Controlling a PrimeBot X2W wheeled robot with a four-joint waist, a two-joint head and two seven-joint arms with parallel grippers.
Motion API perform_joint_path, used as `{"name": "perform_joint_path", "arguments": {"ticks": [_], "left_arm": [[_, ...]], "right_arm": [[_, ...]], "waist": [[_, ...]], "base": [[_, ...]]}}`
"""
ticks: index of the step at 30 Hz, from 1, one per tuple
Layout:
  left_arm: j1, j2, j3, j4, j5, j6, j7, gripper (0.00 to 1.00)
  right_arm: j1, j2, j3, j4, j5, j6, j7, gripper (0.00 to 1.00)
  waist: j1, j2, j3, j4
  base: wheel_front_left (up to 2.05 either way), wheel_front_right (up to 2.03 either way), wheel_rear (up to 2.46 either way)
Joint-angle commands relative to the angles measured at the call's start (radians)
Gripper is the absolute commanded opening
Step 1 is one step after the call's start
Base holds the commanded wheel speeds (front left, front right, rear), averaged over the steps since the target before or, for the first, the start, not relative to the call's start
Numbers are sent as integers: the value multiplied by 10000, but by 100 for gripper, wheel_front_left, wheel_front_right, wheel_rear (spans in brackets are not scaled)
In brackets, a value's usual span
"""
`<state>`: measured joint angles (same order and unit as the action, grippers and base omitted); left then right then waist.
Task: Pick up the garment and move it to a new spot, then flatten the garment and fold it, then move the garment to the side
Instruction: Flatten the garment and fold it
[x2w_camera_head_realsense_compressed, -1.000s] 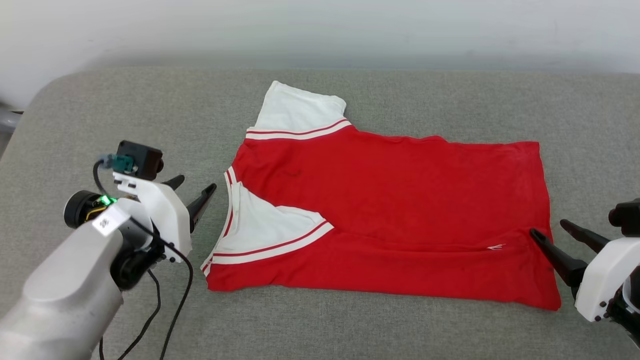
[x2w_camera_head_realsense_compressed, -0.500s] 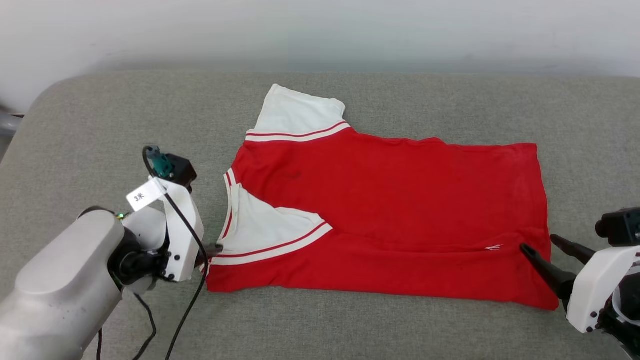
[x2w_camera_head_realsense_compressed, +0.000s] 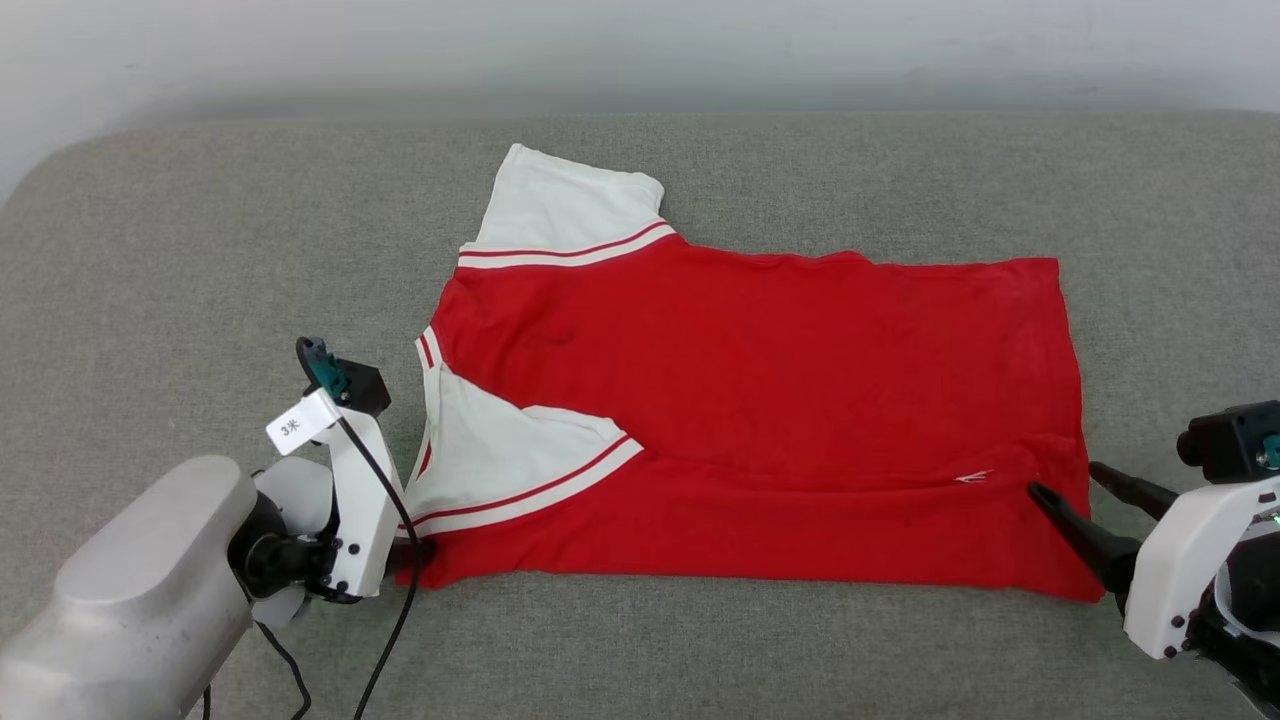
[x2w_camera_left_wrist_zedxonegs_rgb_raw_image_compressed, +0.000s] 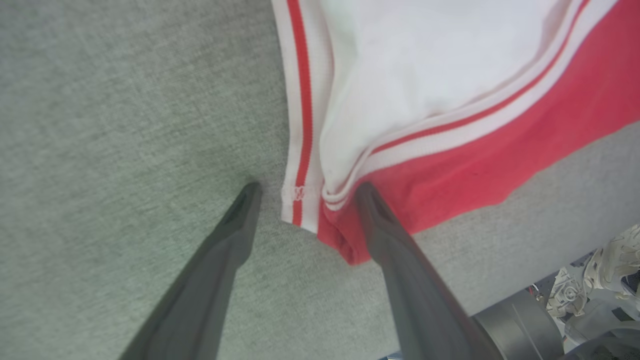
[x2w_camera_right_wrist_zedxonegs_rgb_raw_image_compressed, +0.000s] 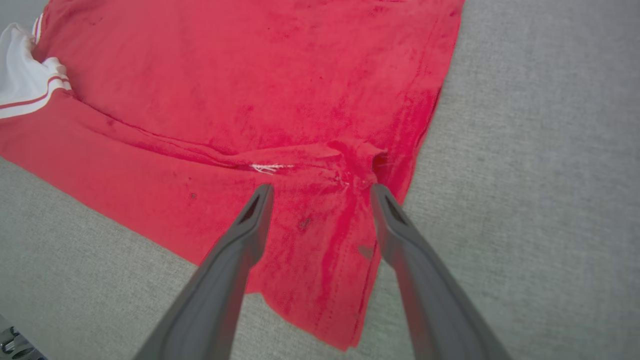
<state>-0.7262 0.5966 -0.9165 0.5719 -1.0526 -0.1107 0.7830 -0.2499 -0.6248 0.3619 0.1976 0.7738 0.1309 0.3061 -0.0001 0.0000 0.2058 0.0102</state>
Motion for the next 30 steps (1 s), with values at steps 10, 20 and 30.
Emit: {"name": "perform_joint_path", "arguments": {"ticks": [10,20,30], "left_arm": [[133,-1,-125,-152,-244,-176,-497,0],[276,478,-78,-1588,-199,-185,-1307,0],[105,396,-206,-2161,89,-104,-1506,0]], "right_arm": [[-405,-1129,-427,-830,185,-6,840,100],[-496,-1876,-804,-1066,697,-6,4209,100],[-245,-780,-878,-305,189,-5,5934,100]], "waist": [[1,0,-488,76],[1,0,-547,265],[1,0,-81,587]], "base": [[0,0,0],[0,0,0],[0,0,0]]}}
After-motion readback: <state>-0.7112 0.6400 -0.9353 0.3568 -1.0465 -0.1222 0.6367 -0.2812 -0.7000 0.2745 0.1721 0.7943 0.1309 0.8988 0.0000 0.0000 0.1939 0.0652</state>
